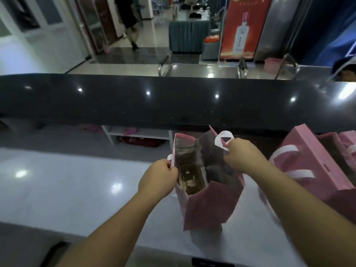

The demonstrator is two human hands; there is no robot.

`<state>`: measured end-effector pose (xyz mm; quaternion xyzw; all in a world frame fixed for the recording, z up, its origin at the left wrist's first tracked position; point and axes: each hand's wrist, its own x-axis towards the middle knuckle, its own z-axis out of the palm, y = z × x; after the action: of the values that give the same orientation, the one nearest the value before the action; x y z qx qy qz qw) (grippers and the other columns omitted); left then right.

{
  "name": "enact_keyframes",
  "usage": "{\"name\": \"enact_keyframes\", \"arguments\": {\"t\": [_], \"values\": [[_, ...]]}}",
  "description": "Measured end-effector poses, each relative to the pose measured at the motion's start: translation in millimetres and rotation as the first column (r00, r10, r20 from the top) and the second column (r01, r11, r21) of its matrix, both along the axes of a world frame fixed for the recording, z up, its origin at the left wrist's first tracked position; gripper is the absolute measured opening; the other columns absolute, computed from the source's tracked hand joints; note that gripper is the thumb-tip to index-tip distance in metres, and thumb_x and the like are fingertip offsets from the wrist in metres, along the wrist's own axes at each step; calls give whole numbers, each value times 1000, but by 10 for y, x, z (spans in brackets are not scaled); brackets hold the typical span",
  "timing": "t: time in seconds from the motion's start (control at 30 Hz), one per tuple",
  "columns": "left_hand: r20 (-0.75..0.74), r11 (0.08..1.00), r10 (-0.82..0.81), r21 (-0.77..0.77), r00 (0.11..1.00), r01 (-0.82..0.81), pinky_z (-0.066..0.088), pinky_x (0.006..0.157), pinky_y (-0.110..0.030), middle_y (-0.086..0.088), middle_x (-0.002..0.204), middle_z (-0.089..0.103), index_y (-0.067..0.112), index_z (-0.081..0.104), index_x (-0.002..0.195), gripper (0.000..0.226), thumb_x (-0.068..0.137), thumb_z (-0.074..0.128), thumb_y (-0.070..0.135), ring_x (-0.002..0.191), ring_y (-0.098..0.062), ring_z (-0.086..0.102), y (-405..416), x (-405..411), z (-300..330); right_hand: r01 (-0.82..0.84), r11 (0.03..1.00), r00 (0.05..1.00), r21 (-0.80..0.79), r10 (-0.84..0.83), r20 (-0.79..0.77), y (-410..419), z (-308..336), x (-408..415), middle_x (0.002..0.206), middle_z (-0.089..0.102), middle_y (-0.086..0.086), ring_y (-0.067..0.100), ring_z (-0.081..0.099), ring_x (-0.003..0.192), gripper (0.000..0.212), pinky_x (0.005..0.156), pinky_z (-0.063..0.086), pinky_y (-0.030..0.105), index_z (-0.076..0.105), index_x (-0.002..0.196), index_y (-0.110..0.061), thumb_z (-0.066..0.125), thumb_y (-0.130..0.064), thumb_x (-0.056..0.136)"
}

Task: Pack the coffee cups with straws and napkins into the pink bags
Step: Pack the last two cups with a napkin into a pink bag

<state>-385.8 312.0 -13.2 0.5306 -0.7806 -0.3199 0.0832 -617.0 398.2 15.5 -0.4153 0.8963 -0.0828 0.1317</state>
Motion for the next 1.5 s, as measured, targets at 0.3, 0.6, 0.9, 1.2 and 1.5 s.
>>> {"name": "enact_keyframes", "arguments": {"t": [0.3,0.6,0.9,1.2,1.5], "values": [[-6,954,301,-14,954,-301,43,54,-27,4,73,68,25,61,77,27,100,52,37,66,-15,65,-370,2367,16,-297,953,954,-61,299,18,-1011,16,2200,70,59,0,18,58,59,8,45,34,25,61,84,-18,59,-11,82],[-118,825,561,-2,819,-565,60,55,-40,1,66,69,23,66,74,27,95,56,36,59,-19,70,-346,4458,35,-563,819,823,-110,568,16,-1645,-8,4378,72,58,-2,16,56,59,14,44,35,25,63,89,-18,56,-11,78],[-55,622,780,-28,623,-782,46,52,-29,3,66,68,27,67,76,27,95,52,40,61,-17,68,-307,5878,-28,-769,631,627,-100,775,74,-2283,-72,6039,76,64,-2,16,61,64,19,47,44,25,67,92,-18,58,-11,78],[-58,364,929,-35,366,-931,40,52,-28,2,67,68,26,68,78,27,96,52,39,59,-18,61,-521,6985,1,-922,340,336,-186,940,52,-3111,-112,7517,75,63,-3,11,55,60,8,46,42,24,61,84,-21,58,-14,83],[-83,60,994,-75,66,-995,35,50,-22,10,65,65,31,61,75,26,100,55,36,58,-9,61,-391,7848,29,-972,55,34,-227,995,97,-3456,-75,8972,73,59,-4,15,57,63,8,51,44,28,62,88,-18,56,-15,84]]}}
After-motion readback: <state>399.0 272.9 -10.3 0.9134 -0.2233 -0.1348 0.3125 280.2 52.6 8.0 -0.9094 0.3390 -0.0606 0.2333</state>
